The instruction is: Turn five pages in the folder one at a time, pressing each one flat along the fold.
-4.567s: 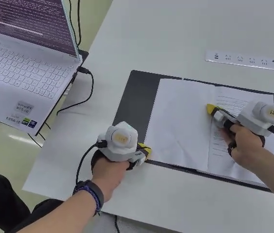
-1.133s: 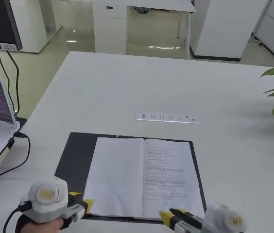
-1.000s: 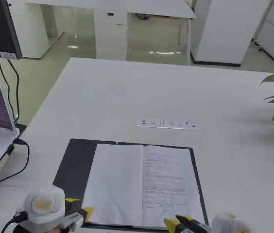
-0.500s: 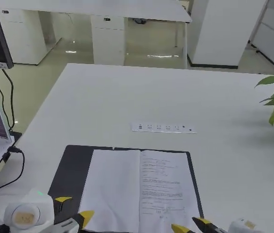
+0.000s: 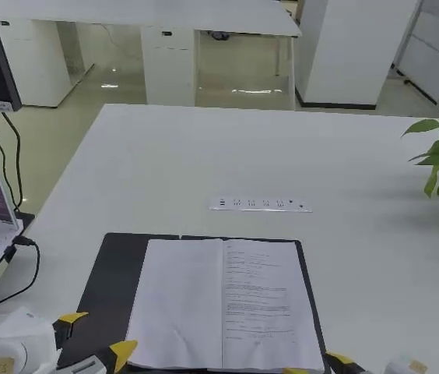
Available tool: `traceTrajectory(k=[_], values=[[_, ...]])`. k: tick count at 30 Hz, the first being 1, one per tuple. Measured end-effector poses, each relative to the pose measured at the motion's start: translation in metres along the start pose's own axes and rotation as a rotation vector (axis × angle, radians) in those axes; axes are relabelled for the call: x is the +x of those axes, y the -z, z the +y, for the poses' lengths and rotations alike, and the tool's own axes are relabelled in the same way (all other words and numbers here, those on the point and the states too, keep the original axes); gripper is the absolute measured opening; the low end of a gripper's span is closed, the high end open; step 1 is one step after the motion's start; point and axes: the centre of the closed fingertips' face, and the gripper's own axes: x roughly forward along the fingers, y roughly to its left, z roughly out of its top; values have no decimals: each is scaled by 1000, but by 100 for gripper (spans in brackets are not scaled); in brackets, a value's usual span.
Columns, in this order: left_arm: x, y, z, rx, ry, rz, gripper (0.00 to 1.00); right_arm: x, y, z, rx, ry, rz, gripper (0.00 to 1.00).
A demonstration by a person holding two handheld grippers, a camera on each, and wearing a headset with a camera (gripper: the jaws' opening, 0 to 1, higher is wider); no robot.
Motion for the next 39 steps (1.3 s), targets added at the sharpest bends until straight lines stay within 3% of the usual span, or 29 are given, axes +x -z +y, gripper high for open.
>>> traceTrajectory(k=[10,13,16,20,27,39], values=[[-11,6,1,1,-11,13,67,-14,-10,0,-2,14,-27,61],[-9,8,-2,10,-11,20,67,-16,-10,0,-2,16,-25,62],[-3,13,-6,31,10,54,69,-17,-8,0,15,14,-21,63],[2,8,-10,32,11,47,69,-18,-8,3,0,2,-16,64],[18,5,-26,52,41,54,70,-19,-7,2,0,-11,-2,65],[36,16,-55,59,95,92,69,-25,-4,-7,32,0,-1,65]])
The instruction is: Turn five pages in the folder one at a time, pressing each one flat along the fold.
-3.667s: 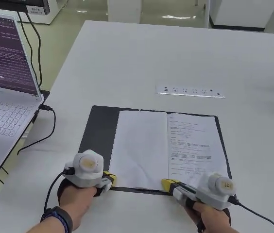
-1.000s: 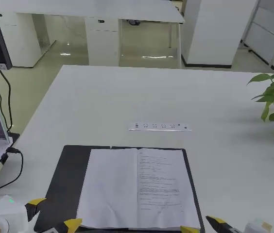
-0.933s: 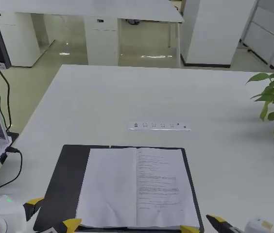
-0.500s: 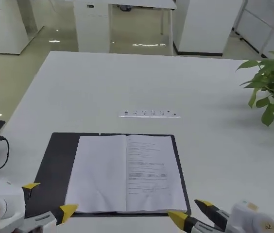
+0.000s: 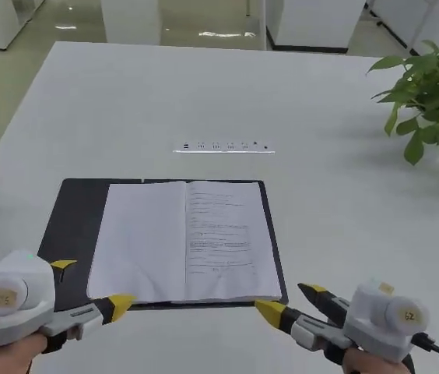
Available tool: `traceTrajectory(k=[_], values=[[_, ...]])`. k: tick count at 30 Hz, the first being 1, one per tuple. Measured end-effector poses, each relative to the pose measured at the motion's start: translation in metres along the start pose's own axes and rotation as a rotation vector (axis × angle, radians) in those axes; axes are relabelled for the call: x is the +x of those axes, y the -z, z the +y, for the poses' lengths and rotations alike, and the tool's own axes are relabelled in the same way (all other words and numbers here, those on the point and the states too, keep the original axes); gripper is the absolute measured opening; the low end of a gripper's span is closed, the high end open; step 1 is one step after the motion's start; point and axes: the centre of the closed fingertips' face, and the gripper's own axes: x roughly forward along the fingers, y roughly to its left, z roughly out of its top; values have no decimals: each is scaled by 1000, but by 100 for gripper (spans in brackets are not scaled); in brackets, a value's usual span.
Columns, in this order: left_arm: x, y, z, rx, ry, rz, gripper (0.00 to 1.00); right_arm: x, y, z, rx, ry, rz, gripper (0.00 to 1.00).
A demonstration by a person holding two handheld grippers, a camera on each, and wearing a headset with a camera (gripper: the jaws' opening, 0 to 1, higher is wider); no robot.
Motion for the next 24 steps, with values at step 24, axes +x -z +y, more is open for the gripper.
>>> traceTrajectory(k=[24], values=[[64,-17,-52,69,149,62,68,-2,16,-9,20,-2,46,68]])
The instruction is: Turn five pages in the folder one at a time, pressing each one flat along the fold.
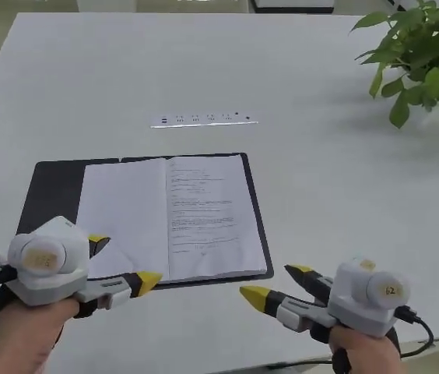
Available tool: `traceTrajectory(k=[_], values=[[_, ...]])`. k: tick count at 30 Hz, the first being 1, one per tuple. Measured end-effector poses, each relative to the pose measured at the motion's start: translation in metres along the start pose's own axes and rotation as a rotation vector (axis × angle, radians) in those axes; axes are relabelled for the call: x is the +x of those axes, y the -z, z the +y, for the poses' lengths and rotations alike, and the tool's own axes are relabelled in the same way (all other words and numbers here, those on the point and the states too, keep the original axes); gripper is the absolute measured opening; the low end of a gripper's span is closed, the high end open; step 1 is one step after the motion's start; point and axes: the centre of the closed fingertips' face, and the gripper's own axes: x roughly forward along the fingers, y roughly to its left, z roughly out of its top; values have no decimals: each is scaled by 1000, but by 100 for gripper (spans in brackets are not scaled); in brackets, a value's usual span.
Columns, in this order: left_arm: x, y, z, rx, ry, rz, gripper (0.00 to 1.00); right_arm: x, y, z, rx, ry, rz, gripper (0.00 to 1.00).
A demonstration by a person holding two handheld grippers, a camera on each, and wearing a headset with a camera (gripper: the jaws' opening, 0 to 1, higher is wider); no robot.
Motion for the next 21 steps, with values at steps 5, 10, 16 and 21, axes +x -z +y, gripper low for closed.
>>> traceTrajectory(k=[5,10,16,21], values=[[13,-3,-9,14,34,10,68,0,1,-2,1,-4,6,68],[29,-6,-21,36,78,19,68,-1,4,-3,-2,-3,15,68],[55,-10,-35,79,120,52,67,-3,8,-4,3,-2,24,68],[76,-19,-46,84,146,57,67,-7,12,-8,19,3,26,67]])
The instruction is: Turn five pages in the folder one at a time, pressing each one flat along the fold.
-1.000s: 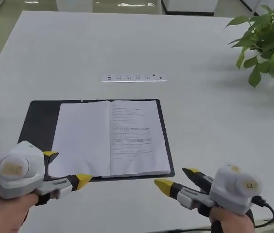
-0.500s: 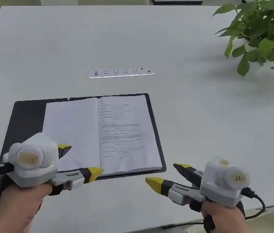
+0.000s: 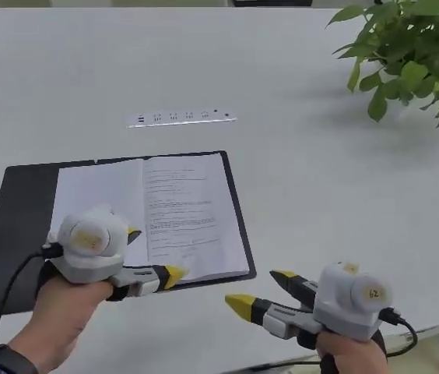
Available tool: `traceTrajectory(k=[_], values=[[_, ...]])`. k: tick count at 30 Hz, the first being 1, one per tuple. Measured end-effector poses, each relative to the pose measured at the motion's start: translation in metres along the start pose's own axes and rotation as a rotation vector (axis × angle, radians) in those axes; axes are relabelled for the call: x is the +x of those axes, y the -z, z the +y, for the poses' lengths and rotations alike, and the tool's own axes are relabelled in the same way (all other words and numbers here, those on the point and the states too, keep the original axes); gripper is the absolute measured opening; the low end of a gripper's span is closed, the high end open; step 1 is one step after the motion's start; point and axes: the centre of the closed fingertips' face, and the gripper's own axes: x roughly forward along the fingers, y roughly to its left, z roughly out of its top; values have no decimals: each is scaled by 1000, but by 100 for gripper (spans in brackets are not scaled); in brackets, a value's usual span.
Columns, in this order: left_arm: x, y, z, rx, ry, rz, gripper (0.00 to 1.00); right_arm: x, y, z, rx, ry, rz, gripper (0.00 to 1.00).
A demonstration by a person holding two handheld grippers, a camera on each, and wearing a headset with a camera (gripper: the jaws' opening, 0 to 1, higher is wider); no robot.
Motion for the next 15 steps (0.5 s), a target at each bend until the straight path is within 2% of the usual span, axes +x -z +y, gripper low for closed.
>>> traceTrajectory(k=[5,7,15], values=[[20,-8,-10,13,28,2,67,-4,4,-3,16,7,4,67],[29,-10,-14,-16,42,-3,67,-5,3,-4,19,8,2,67],[62,-1,-21,-12,46,37,67,-3,7,-5,30,6,11,66]])
